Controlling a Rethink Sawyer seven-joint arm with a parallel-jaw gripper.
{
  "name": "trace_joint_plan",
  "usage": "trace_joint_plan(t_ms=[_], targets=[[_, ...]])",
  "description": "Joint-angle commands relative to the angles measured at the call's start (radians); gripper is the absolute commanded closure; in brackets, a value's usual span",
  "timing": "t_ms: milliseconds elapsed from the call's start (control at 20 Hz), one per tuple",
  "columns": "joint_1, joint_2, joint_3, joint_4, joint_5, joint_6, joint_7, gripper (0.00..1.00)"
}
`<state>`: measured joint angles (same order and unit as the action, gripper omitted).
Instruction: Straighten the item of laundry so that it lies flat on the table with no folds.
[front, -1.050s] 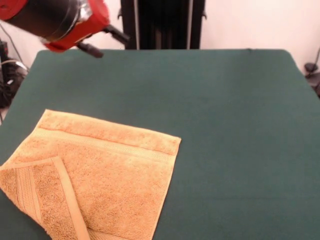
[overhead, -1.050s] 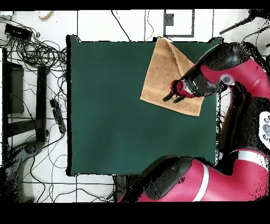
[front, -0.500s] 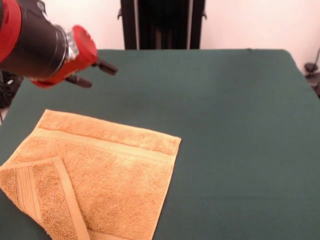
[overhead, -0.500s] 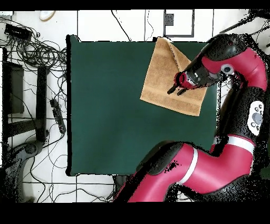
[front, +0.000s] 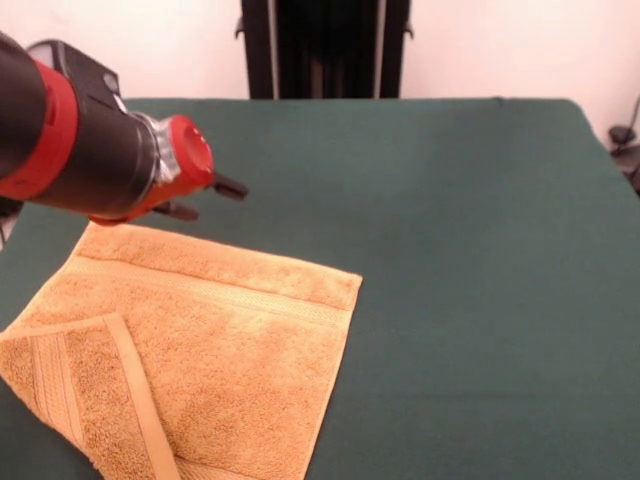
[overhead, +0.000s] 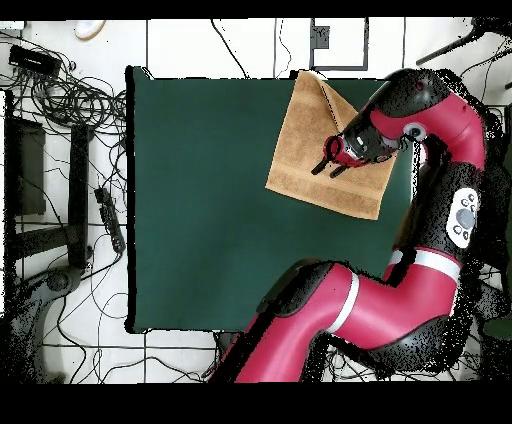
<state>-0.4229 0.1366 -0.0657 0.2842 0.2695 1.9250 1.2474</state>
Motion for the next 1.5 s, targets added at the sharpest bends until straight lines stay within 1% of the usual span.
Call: trace_joint_plan(t_ms=[50, 500, 850, 1000, 1250, 1500], targets=[[0.060, 0.071, 0.032, -0.051, 0.048, -0.002, 0.338, 0.00], [0.074, 0.065, 0.047, -0.032, 0.103, -0.069, 0.455, 0.00], [0.090, 0.059, 0.080, -0.003, 0.159, -0.158, 0.482, 0.00], [0.098, 0.062, 0.087, 0.002, 0.176, -0.211, 0.472, 0.00], [0.108, 0.070, 0.098, 0.008, 0.197, -0.285, 0.406, 0.00], [0.115, 0.090, 0.078, 0.007, 0.204, -0.332, 0.422, 0.00]])
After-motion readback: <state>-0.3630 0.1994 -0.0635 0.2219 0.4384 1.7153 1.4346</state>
